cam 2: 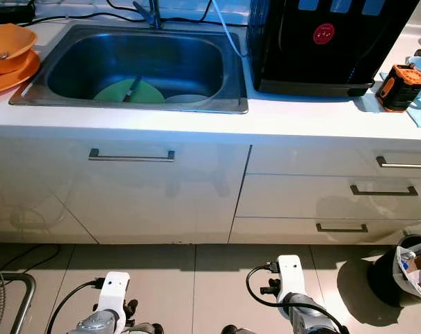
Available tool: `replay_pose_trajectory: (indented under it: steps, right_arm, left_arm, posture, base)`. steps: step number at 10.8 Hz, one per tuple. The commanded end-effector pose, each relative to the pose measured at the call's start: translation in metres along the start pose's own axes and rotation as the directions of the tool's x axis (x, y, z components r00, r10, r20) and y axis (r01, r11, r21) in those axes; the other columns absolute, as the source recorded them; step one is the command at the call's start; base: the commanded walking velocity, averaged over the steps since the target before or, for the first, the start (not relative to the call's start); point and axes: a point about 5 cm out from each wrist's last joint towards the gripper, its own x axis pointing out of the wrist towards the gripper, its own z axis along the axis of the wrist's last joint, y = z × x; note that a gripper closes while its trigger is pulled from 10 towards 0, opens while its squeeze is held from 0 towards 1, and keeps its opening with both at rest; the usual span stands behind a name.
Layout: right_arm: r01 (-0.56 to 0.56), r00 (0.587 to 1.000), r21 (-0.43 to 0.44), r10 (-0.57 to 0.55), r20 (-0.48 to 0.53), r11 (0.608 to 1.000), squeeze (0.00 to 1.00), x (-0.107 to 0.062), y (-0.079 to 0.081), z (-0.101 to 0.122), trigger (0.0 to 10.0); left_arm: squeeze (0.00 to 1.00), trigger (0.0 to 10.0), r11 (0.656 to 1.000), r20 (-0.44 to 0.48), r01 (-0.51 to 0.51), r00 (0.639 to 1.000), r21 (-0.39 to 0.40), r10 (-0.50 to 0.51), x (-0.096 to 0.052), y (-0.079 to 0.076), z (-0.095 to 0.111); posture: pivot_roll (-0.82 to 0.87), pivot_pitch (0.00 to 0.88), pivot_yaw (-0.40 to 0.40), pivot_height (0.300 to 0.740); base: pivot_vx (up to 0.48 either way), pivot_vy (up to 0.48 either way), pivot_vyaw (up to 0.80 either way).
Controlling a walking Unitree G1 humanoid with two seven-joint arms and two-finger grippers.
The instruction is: Kitchen organization
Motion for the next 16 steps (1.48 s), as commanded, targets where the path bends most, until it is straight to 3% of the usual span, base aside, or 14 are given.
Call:
replay_pose_trajectory:
  steps: [1,3,4,7,8,9,10,11,13,15,16]
  right_arm:
    - [0.026,1.0,0.003,-0.026,0.003,1.0,0.0,-0.002,-0.006,-0.002,10.0]
    - [0.062,0.997,0.015,-0.063,0.053,0.998,0.0,-0.003,-0.008,0.001,10.0]
    - [0.074,0.993,0.018,-0.076,0.09,0.997,0.0,-0.003,-0.009,0.003,10.0]
    - [0.078,0.977,0.018,-0.079,0.197,0.997,0.0,-0.005,-0.009,0.012,10.0]
    - [0.078,0.959,0.018,-0.08,0.272,0.997,0.0,-0.008,-0.009,0.017,10.0]
    - [0.086,0.943,0.019,-0.087,0.321,0.996,0.0,-0.007,-0.01,0.029,10.0]
    - [0.092,0.89,-0.006,-0.079,0.449,0.996,0.0,-0.007,-0.013,0.077,10.0]
    - [0.099,0.811,-0.025,-0.066,0.581,0.995,0.0,-0.013,-0.01,0.119,10.0]
    - [0.089,0.663,0.017,-0.072,0.745,0.996,0.0,-0.028,-0.007,0.154,10.0]
    - [0.069,0.53,0.021,-0.055,0.846,0.997,0.0,-0.046,-0.002,0.185,10.0]
    - [0.065,0.49,0.021,-0.05,0.87,0.998,0.0,-0.052,0.001,0.195,10.0]
  left_arm:
    - [0.0,10.0,0.999,0.027,-0.042,0.999,-0.007,0.042,-0.001,0.002,-0.001]
    - [0.0,10.0,0.996,0.118,-0.082,0.989,-0.043,0.086,-0.002,0.003,0.005]
    - [0.0,10.0,0.994,0.224,-0.092,0.969,-0.052,0.101,-0.001,0.009,0.034]
    - [0.0,10.0,0.99,0.398,-0.11,0.908,-0.087,0.136,-0.004,0.018,0.076]
    - [0.0,10.0,0.99,0.54,-0.107,0.83,-0.094,0.141,-0.012,0.016,0.107]
    - [0.0,10.0,0.99,0.598,-0.101,0.789,-0.098,0.139,-0.016,0.016,0.121]
    - [0.0,10.0,0.991,0.648,-0.095,0.751,-0.089,0.13,-0.02,0.015,0.133]
    - [0.0,10.0,0.993,0.716,-0.088,0.688,-0.08,0.119,-0.028,0.012,0.149]
    - [0.0,10.0,0.995,0.834,-0.074,0.542,-0.072,0.101,-0.049,0.006,0.173]
    - [0.0,10.0,0.995,0.916,-0.073,0.392,-0.065,0.088,-0.079,0.005,0.196]
    - [0.0,10.0,0.995,0.943,-0.077,0.322,-0.065,0.087,-0.093,0.005,0.21]
  posture:
    - [0.04,0.102,-0.05,0.74]
    - [0.04,0.108,-0.054,0.74]
    - [0.04,0.11,-0.055,0.74]
    - [0.04,0.11,-0.057,0.74]
    - [0.04,0.107,-0.055,0.74]
    - [0.04,0.103,-0.055,0.74]
    - [0.03,0.101,-0.051,0.74]
    - [0.03,0.098,-0.05,0.74]
    - [0.03,0.098,-0.048,0.74]
    - [0.03,0.108,-0.049,0.74]
    - [0.03,0.111,-0.054,0.74]
  base:
    - [0.0,0.0,0.0]
    - [0.0,0.0,0.0]
    - [0.0,0.0,0.0]
    - [0.0,0.0,0.0]
    - [0.0,0.0,0.0]
    - [0.0,0.0,0.0]
    - [0.0,0.0,0.0]
    - [0.0,0.0,0.0]
    - [0.0,0.0,0.0]
    - [0.0,0.0,0.0]
    - [0.0,0.0,0.0]
